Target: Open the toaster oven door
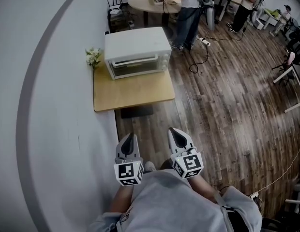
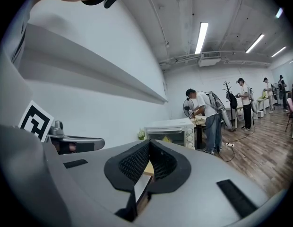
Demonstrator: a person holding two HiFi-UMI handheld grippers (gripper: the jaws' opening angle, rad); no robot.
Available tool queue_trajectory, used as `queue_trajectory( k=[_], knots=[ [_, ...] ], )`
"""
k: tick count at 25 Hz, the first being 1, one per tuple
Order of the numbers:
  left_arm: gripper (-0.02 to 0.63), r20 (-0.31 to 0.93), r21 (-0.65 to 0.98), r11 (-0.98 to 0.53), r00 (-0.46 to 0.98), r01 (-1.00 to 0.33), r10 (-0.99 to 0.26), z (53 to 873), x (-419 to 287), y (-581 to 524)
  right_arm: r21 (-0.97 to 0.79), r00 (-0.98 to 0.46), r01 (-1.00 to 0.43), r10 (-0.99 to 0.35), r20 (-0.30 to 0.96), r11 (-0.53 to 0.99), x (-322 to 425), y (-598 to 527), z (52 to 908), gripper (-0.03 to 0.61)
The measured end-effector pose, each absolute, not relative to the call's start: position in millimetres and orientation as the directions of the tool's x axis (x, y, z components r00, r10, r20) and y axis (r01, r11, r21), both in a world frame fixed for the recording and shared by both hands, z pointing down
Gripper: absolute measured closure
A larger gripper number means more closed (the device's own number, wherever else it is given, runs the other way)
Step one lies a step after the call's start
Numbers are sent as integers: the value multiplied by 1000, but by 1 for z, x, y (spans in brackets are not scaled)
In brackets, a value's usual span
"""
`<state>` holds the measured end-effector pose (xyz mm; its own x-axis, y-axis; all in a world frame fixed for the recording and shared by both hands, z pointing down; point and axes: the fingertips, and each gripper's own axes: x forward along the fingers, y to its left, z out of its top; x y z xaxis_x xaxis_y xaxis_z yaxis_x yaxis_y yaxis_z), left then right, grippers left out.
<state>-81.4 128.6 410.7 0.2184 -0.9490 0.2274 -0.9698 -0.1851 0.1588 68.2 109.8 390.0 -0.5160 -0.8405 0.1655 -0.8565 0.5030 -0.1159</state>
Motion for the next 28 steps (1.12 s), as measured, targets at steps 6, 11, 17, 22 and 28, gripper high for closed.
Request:
queue_trajectory(
  k=[6,11,17,22,28],
  knots=[
    [600,238,169,-188,225,-968,-945,416,-83,101,-113,-503,-864,-846,177,491,69,79,394,580],
    [600,243,167,-165,202,-972,-949,420,-84,69,-113,-513,-858,-841,173,501,71,41,397,580],
    [600,238,153,-128,163,-980,-957,416,-80,22,-109,-548,-836,-822,151,538,72,-16,392,580],
    [600,228,150,-109,142,-983,-963,413,-71,-15,-99,-572,-820,-807,144,564,76,-63,390,580],
    [600,228,126,-44,72,-991,-971,410,-76,-44,-81,-596,-803,-790,145,590,77,-99,387,580]
  ],
)
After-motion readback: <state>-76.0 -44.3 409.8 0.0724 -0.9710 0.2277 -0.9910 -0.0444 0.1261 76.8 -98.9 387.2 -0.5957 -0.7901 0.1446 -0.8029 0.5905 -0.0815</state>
